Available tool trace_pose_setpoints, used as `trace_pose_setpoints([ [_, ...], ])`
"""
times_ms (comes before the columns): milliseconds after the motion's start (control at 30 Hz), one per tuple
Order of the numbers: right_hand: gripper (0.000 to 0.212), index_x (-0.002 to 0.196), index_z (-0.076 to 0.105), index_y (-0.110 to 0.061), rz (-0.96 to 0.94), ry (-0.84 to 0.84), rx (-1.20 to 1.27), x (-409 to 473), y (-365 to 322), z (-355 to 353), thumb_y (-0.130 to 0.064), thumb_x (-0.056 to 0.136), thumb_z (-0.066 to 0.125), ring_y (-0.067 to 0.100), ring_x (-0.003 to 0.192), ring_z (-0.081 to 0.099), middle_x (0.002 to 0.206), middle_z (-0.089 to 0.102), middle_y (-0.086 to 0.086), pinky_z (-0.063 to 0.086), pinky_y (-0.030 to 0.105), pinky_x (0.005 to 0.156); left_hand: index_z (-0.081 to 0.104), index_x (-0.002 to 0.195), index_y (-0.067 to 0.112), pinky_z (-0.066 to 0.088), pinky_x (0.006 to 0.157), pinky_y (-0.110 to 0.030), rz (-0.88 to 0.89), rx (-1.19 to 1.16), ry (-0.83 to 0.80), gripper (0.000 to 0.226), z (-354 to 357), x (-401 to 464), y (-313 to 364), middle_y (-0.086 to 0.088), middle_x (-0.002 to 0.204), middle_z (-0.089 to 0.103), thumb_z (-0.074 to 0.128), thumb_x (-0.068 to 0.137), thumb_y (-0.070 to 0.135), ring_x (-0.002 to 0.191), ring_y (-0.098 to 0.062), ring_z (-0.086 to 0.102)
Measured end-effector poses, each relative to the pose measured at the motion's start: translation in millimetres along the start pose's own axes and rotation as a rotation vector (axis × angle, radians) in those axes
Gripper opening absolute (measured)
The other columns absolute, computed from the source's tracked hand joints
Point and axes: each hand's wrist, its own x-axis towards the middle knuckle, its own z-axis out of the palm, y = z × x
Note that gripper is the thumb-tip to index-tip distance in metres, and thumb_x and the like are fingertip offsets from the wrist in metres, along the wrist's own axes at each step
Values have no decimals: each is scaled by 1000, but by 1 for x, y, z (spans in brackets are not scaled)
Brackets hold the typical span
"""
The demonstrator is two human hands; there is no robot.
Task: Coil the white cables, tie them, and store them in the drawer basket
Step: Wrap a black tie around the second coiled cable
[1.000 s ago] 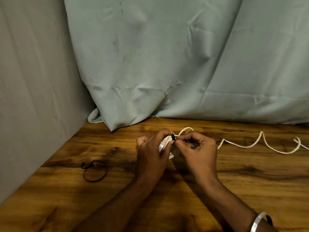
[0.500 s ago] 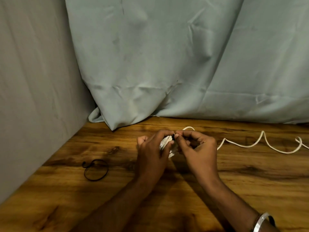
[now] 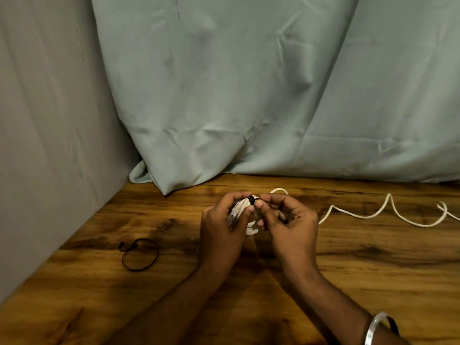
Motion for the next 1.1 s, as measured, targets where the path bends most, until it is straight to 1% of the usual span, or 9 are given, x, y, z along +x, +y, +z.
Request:
trace_pose_setpoints([
  [167, 23, 91, 79, -29, -37, 3, -83, -3, 2, 1, -6, 90, 79, 15, 73, 75, 83, 79, -7, 63, 32, 65, 70, 108, 27, 57, 82, -40, -9, -23, 30, 21, -1, 0, 1, 18, 102, 73, 71, 87, 23, 96, 1, 68],
  [333, 17, 101, 81, -20, -97, -9, -164, -4, 5, 1, -6, 92, 77, 11, 78, 75, 87, 79, -6, 61, 26, 69, 69, 109, 28, 56, 83, -44, -1, -13, 31, 21, 0, 0, 0, 19, 103, 72, 71, 89, 24, 97, 0, 68],
  [433, 18, 99, 80, -21, -111, -17, -199, -4, 2, 1, -5, 93, 74, 8, 80, 73, 88, 77, -9, 58, 20, 69, 66, 109, 34, 54, 85, -49, -2, 9, 23, 22, 1, 0, 0, 23, 106, 71, 71, 89, 28, 97, 1, 68],
  [633, 23, 97, 75, -29, -111, -3, -248, -2, 2, -1, -7, 96, 71, 7, 83, 74, 88, 76, -11, 64, 37, 74, 65, 109, 34, 49, 88, -49, 62, 112, -26, 18, 0, 0, 2, 22, 105, 70, 69, 92, 28, 94, -6, 66],
  [800, 30, 100, 70, -35, -231, -31, -410, -2, -1, -3, -5, 96, 69, 3, 91, 68, 97, 69, -16, 62, 36, 77, 65, 109, 34, 49, 87, -47, 60, 104, -49, 20, 0, -2, 5, 20, 102, 71, 70, 92, 25, 92, -5, 64],
  [867, 27, 98, 73, -32, -251, -24, -382, -2, -1, -3, -5, 95, 71, 4, 91, 69, 96, 71, -15, 61, 31, 77, 66, 109, 33, 51, 86, -46, 37, 75, -37, 19, 1, -2, 3, 20, 101, 71, 70, 91, 26, 93, -6, 66],
  [967, 24, 100, 75, -25, -130, -27, -167, 0, -1, -1, -3, 91, 76, 7, 83, 72, 88, 76, -8, 60, 23, 73, 68, 109, 30, 54, 86, -48, -34, -19, 11, 22, 2, 0, 1, 20, 103, 72, 72, 88, 28, 96, -4, 69],
  [1033, 24, 100, 76, -23, -103, -33, -119, 0, 0, 0, -2, 89, 79, 7, 78, 72, 86, 76, -6, 59, 22, 70, 71, 109, 26, 57, 84, -42, -67, -72, 35, 24, 2, 1, 2, 17, 102, 74, 76, 86, 20, 96, -3, 70],
  [1100, 23, 98, 77, -24, -107, -35, -158, 0, 1, 0, -2, 89, 79, 6, 77, 72, 86, 77, -10, 61, 26, 70, 72, 108, 22, 58, 81, -32, -79, -117, 48, 26, 1, 2, 3, 16, 100, 75, 77, 85, 11, 94, -2, 70],
])
